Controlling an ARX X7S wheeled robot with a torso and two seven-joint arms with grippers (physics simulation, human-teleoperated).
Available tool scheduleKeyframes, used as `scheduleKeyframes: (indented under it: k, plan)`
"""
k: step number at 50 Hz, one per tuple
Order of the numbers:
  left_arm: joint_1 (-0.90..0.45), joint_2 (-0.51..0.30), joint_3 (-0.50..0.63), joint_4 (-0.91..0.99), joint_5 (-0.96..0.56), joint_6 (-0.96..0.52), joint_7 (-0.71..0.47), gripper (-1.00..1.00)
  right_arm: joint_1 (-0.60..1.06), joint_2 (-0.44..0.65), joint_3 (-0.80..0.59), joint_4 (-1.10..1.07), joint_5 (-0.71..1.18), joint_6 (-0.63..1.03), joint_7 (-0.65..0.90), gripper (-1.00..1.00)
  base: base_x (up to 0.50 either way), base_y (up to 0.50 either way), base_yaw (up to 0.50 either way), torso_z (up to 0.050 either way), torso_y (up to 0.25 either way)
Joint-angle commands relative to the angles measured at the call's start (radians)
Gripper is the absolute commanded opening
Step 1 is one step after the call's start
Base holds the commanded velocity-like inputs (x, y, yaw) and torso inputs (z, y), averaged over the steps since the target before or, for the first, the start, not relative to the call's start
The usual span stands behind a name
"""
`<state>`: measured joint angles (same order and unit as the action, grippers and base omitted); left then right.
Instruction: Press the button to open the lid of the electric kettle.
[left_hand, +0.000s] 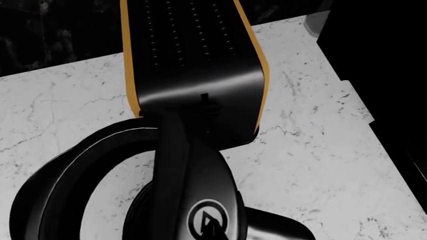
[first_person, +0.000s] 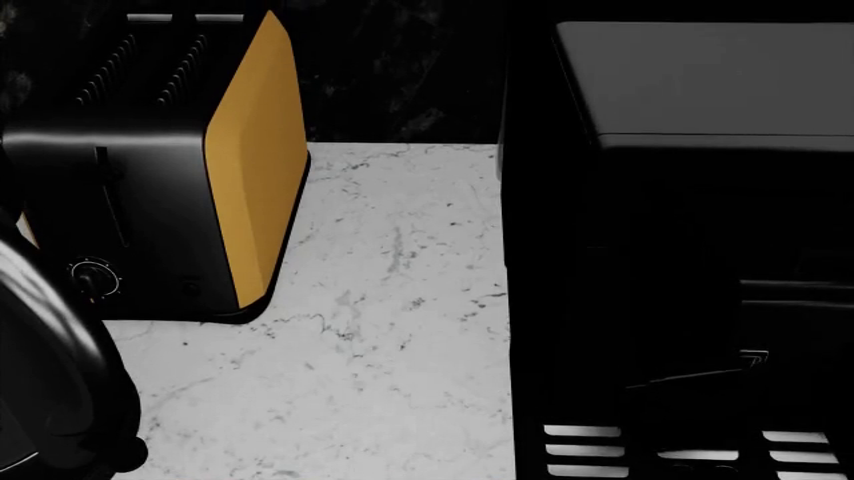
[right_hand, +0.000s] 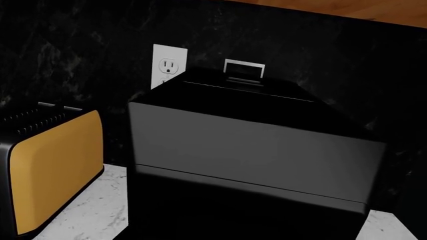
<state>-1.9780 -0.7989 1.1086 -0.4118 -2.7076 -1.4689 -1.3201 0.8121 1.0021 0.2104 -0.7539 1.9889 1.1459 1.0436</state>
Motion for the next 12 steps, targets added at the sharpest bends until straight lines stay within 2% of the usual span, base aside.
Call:
scheduleKeyframes:
  k: [1, 9, 10, 12]
  plan:
    - [0.079, 0.014, 0.023, 0.016, 0.044, 0.045, 0.05, -1.0, -0.015, 0.008, 0.045, -0.022, 0.032, -0.014, 0.001, 1.0, 0.01, 0.0, 0.0, 0.0, 0.0]
    - [-0.017, 0.011, 0.059, 0.062, -0.052, 0.063, 0.023, -1.0, 0.034, 0.018, 0.002, -0.013, 0.041, -0.028, 0.015, 1.0, 0.0, 0.0, 0.0, 0.0, 0.0]
    - [-0.024, 0.007, 0.067, 0.073, -0.066, 0.068, 0.018, 1.0, 0.032, 0.016, 0.002, -0.013, 0.038, -0.028, 0.014, 1.0, 0.0, 0.0, 0.0, 0.0, 0.0]
    - [-0.047, -0.004, 0.087, 0.102, -0.101, 0.083, 0.003, 1.0, 0.029, 0.014, 0.002, -0.014, 0.035, -0.027, 0.012, 1.0, 0.0, 0.0, 0.0, 0.0, 0.0]
